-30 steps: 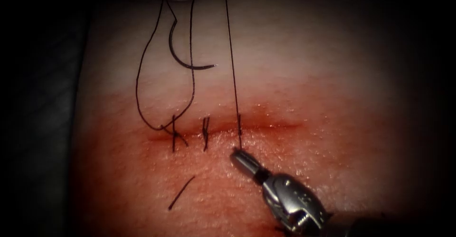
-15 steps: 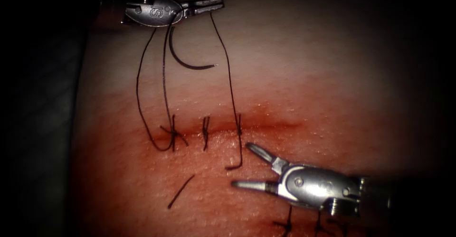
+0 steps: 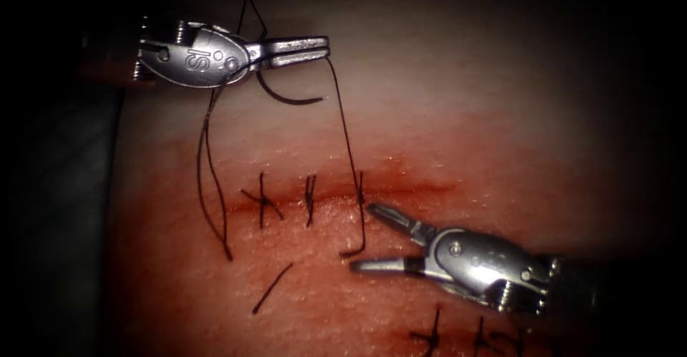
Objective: Wound Closure
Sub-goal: With the right hand cut the suture.
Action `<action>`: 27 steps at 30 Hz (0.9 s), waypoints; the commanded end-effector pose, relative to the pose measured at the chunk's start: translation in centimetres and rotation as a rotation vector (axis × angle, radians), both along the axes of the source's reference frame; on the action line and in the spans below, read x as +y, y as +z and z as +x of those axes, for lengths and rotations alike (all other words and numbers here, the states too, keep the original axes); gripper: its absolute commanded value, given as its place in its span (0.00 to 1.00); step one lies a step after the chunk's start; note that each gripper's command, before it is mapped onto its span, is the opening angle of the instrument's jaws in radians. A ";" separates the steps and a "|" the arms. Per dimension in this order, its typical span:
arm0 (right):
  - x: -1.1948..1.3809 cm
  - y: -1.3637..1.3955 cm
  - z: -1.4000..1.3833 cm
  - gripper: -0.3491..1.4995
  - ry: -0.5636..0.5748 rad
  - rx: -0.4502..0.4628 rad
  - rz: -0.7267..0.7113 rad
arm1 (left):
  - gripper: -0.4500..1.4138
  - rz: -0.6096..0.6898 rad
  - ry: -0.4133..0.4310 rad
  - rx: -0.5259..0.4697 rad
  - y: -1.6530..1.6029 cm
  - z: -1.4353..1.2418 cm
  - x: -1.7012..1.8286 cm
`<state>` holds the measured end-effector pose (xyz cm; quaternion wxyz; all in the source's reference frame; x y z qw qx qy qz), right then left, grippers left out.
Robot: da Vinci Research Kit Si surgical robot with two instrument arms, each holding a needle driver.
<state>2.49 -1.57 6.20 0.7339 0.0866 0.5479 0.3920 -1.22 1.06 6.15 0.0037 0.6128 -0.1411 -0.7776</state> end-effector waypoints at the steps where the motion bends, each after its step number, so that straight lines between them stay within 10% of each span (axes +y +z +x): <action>1: 0.02 0.04 0.09 0.89 0.003 0.002 0.004 | 0.00 -0.001 0.003 -0.001 -0.01 -0.05 0.02; 27: 0.42 0.34 0.28 0.94 0.211 -0.154 0.023 | 0.00 -0.084 0.009 -0.046 -1.05 -0.03 -0.09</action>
